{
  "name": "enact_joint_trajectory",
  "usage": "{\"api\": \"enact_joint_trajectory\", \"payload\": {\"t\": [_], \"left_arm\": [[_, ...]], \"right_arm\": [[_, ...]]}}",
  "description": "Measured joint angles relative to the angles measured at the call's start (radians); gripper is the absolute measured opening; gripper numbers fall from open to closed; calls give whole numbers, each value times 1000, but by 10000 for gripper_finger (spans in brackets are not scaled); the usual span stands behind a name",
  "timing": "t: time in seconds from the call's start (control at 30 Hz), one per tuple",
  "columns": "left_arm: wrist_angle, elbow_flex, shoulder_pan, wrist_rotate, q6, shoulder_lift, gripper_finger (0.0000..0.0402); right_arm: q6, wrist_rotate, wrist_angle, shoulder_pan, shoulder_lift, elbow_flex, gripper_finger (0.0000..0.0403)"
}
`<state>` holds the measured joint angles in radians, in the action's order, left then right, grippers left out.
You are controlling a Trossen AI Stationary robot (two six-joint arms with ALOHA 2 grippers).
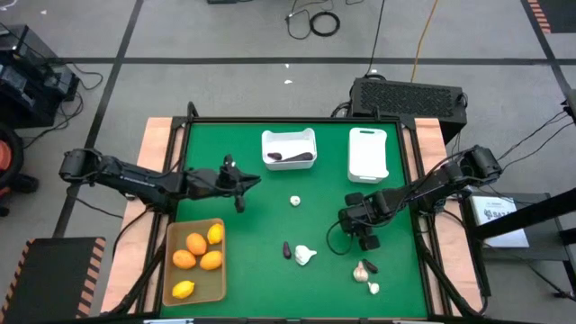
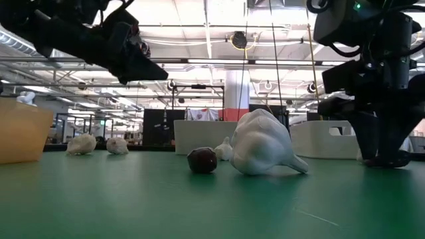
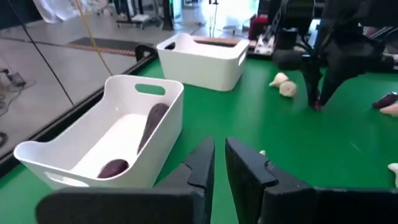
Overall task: Sort produce into baskets
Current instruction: Put the violet eggplant into the left white bin
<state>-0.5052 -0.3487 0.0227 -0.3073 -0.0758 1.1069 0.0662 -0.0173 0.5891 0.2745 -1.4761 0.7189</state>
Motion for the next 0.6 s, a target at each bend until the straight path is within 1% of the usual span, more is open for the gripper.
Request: {"api": "enact_joint_trajectory", "payload": {"t": [0.13, 0.27, 0.33, 0.5, 0.53, 0.6], "left_arm": [[-39, 17, 0, 3, 5, 0, 47], [-37, 17, 0, 3, 6, 0, 47], [-37, 17, 0, 3, 7, 0, 47], [-37, 17, -1, 4, 10, 0, 47], [-36, 17, -1, 4, 9, 0, 47], [-36, 17, -1, 4, 7, 0, 47]], "right_arm": [[3, 0, -35, 0, 0, 26, 48], [-27, 11, -40, -5, 0, 112, 30], [-63, 58, -40, -13, 0, 167, 26], [-233, 234, -73, -76, 0, 298, 23], [-263, 254, -95, -100, 0, 318, 23], [-318, 258, -141, -158, 0, 356, 23]]}}
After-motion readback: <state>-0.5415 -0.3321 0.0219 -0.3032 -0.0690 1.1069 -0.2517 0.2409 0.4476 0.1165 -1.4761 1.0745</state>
